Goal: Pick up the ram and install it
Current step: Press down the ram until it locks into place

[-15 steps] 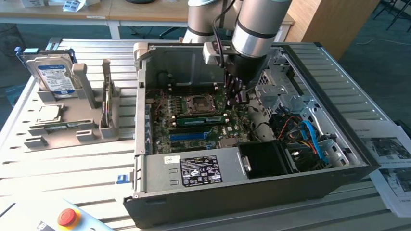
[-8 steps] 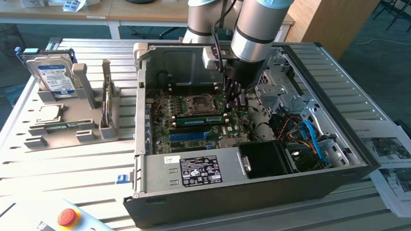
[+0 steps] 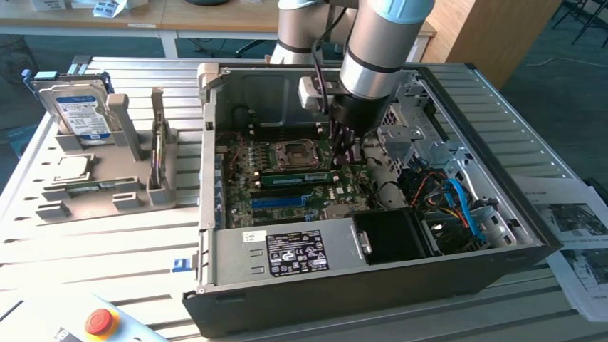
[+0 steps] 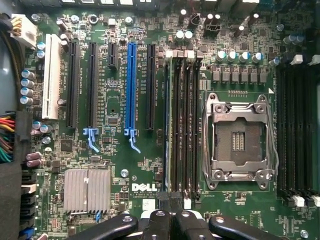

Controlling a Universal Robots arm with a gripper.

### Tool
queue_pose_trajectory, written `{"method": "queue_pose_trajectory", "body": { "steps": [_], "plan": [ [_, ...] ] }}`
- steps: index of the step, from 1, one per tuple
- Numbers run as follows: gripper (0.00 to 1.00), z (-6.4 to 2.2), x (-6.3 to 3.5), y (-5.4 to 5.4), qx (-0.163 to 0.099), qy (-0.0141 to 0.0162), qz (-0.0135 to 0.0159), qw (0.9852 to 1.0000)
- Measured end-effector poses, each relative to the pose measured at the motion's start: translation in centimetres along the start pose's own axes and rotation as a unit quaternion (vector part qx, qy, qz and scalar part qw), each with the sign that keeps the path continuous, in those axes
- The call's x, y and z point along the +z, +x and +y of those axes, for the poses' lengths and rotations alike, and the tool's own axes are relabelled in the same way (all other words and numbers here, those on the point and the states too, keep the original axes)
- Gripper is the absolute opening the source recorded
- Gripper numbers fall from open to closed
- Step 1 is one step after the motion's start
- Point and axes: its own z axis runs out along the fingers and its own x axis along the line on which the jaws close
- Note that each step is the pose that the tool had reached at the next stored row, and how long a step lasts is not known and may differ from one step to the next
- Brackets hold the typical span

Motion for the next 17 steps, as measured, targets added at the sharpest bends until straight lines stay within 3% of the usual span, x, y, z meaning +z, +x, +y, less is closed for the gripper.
{"method": "queue_pose_trajectory", "body": {
  "steps": [17],
  "plan": [
    [0.1, -0.02, 0.41, 0.01, 0.0, 0.0, 0.0001, 1.0]
  ]
}}
